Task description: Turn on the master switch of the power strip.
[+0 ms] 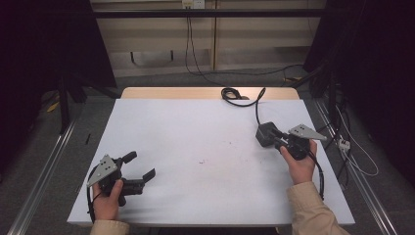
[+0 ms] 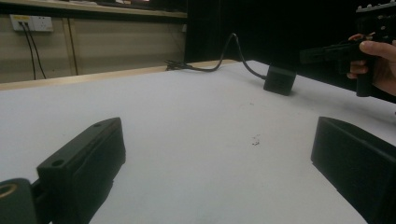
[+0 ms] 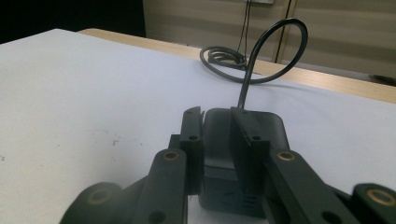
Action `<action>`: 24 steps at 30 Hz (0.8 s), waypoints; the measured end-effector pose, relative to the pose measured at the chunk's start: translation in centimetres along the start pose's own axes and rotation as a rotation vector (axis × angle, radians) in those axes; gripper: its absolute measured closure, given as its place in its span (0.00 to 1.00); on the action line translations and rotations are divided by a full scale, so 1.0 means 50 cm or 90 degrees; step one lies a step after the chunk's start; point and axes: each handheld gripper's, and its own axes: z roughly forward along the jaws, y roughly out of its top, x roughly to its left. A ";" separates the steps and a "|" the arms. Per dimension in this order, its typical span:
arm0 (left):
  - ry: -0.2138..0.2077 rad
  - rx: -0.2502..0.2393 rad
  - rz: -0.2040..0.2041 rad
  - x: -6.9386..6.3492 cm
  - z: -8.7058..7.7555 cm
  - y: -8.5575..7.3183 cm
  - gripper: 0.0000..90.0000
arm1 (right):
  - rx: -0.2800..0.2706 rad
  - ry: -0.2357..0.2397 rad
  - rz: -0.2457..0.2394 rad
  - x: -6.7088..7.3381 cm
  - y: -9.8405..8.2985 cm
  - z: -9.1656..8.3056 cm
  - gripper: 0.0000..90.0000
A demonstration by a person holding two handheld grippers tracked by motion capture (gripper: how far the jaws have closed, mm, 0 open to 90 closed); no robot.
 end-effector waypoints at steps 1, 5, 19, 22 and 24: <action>-0.001 0.000 0.000 0.000 0.000 0.000 0.03 | 0.000 -0.001 -0.002 -0.001 0.000 0.001 0.85; -0.001 0.000 0.000 -0.001 0.001 0.000 0.03 | 0.001 -0.003 0.001 -0.002 -0.001 0.003 0.86; -0.002 0.002 0.001 0.000 0.001 0.000 0.03 | 0.010 -0.002 0.001 -0.002 0.002 0.011 0.92; -0.001 0.001 0.000 0.000 0.001 0.000 0.03 | 0.013 -0.001 0.004 -0.003 0.004 0.014 0.94; -0.002 0.001 0.002 0.000 0.000 0.000 0.03 | 0.013 0.001 0.007 -0.003 0.005 0.016 0.95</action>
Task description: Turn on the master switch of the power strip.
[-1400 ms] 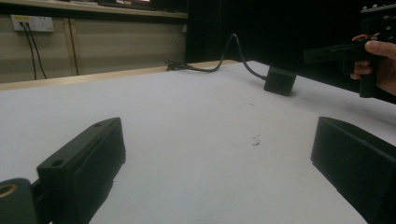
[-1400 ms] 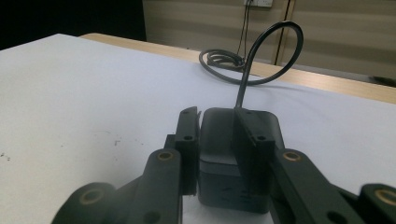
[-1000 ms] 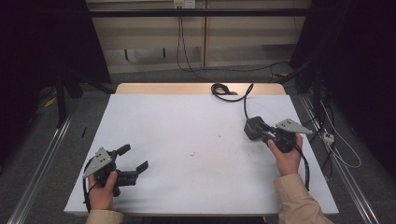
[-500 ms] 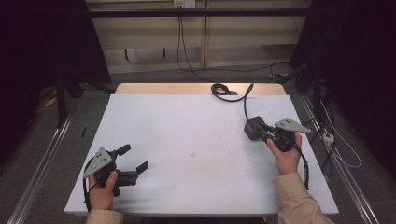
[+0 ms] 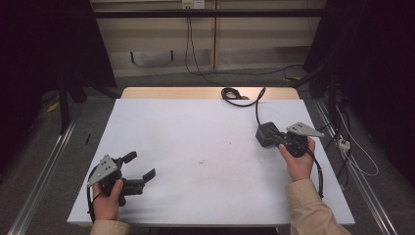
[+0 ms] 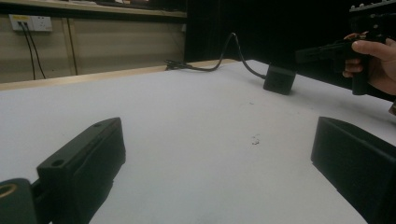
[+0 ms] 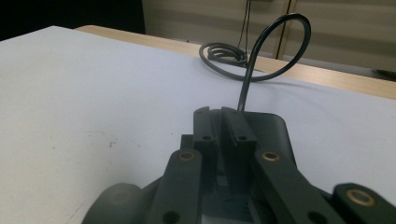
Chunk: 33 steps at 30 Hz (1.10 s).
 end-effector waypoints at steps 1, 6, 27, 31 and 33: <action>0.000 0.000 0.000 0.000 0.000 0.000 0.03 | 0.000 0.000 0.000 0.000 0.001 0.001 0.96; 0.003 -0.001 -0.003 0.001 -0.001 0.000 0.03 | 0.002 0.001 0.000 0.000 -0.001 0.006 0.97; 0.003 0.000 -0.004 0.001 -0.002 -0.001 0.03 | 0.009 0.000 -0.004 -0.008 0.004 0.018 1.00; 0.002 0.000 -0.004 0.001 -0.002 -0.001 0.03 | 0.010 0.000 -0.001 -0.009 0.005 0.019 1.00; 0.001 0.000 -0.004 0.001 -0.002 -0.001 0.03 | 0.009 -0.002 0.000 -0.011 0.004 0.019 1.00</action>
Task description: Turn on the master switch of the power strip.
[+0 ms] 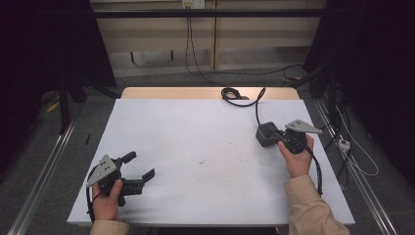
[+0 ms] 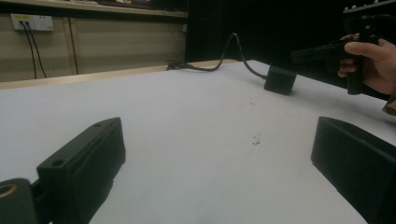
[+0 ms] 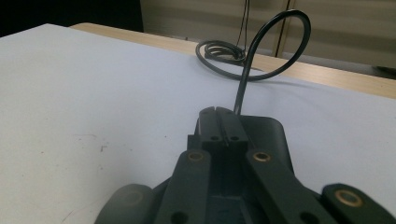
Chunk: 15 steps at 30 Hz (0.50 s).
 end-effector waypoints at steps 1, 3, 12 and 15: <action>0.000 0.000 0.000 0.000 0.000 0.000 0.03 | 0.001 0.000 0.001 0.000 0.000 0.000 1.00; 0.000 -0.001 -0.001 0.000 0.000 0.000 0.03 | 0.002 0.000 0.003 -0.001 0.000 0.001 1.00; 0.000 -0.001 0.000 0.000 0.000 0.000 0.03 | 0.002 -0.002 0.001 -0.004 0.000 0.004 1.00; 0.001 -0.001 -0.002 0.000 0.000 0.000 0.03 | 0.003 -0.004 0.003 -0.005 -0.001 0.004 1.00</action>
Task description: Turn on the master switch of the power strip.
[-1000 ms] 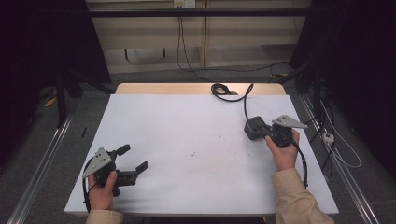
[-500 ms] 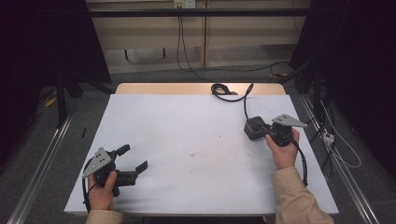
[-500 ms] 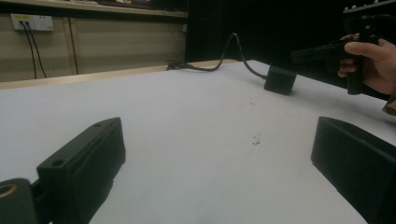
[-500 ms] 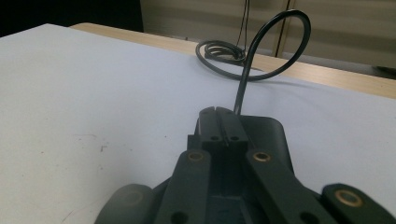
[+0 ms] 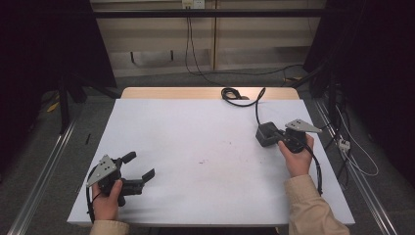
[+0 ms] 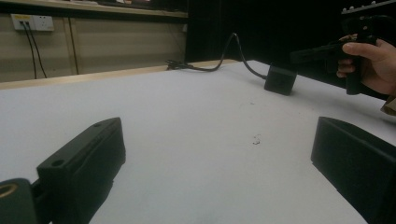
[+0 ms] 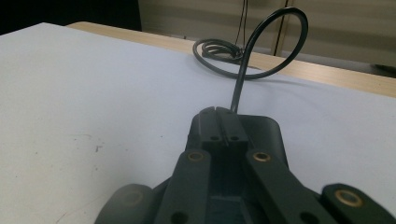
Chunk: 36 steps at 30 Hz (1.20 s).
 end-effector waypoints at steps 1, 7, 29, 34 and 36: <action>-0.001 0.000 0.001 0.000 0.000 0.000 0.03 | 0.000 -0.001 0.000 0.000 0.000 0.000 1.00; 0.000 0.001 0.002 -0.001 0.001 0.000 0.03 | 0.003 -0.004 -0.001 -0.004 -0.001 0.000 1.00; 0.001 0.004 0.002 0.000 0.002 -0.002 0.03 | 0.008 -0.022 0.003 -0.014 -0.007 0.007 1.00; -0.001 0.005 0.003 0.000 0.002 -0.002 0.03 | 0.007 -0.020 0.001 -0.013 -0.008 0.008 1.00; -0.001 0.005 0.003 0.000 0.002 -0.002 0.03 | 0.008 -0.017 -0.003 -0.011 -0.008 0.009 1.00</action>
